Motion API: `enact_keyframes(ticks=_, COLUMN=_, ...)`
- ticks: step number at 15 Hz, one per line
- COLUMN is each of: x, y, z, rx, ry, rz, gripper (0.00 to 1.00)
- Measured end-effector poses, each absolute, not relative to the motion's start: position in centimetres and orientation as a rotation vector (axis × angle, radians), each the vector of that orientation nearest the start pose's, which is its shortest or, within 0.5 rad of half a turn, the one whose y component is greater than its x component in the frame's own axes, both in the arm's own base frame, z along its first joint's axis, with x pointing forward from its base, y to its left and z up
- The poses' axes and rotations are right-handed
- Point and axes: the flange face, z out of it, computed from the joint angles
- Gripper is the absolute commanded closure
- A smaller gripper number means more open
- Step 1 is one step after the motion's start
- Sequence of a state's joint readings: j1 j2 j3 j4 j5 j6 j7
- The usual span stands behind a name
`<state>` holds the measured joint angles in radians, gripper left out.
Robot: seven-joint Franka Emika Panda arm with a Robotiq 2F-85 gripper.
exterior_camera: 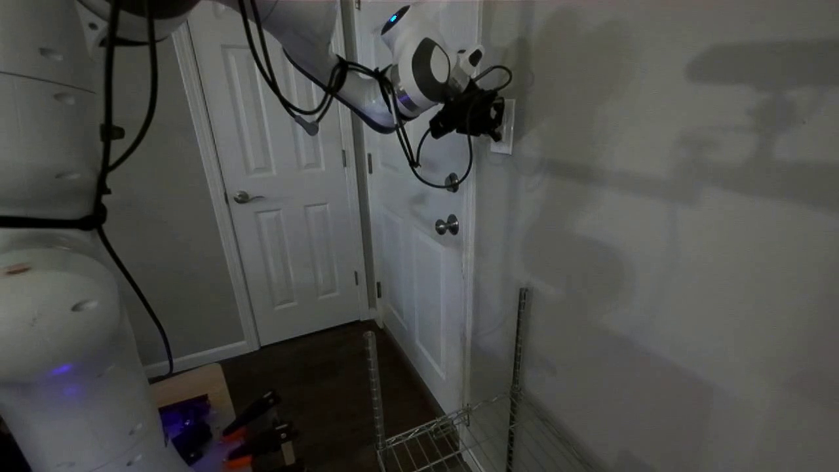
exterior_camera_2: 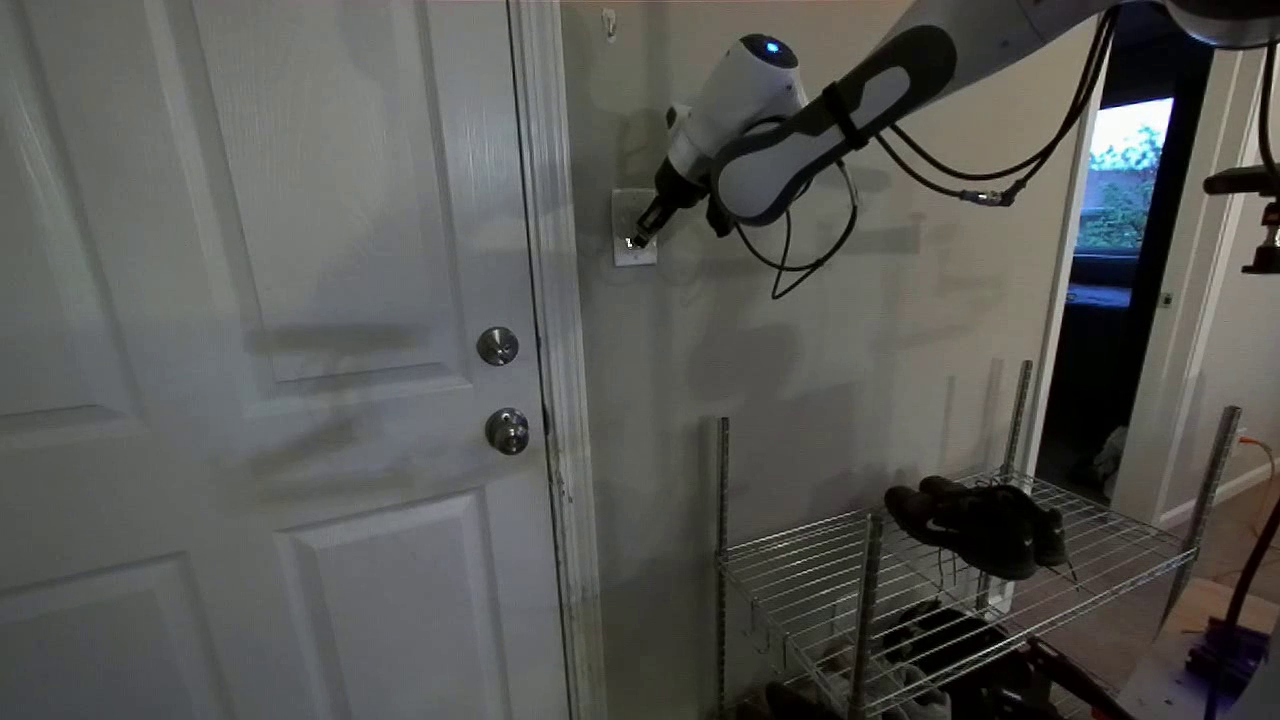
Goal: Flip the switch on the wall
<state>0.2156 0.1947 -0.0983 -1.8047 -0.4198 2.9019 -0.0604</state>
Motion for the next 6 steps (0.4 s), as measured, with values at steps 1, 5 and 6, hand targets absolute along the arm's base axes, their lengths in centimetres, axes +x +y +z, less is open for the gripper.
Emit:
enact_keyframes(ticks=1, x=65.4, y=10.7, z=54.1, rx=-2.949, ry=-0.816, rz=-1.472, gripper=0.97)
enact_keyframes(ticks=5, x=64.9, y=10.8, z=53.4, rx=-2.945, ry=-0.751, rz=-1.432, gripper=0.97)
enact_keyframes(ticks=6, x=64.3, y=11.0, z=52.9, rx=-2.943, ry=-0.728, rz=-1.400, gripper=0.97)
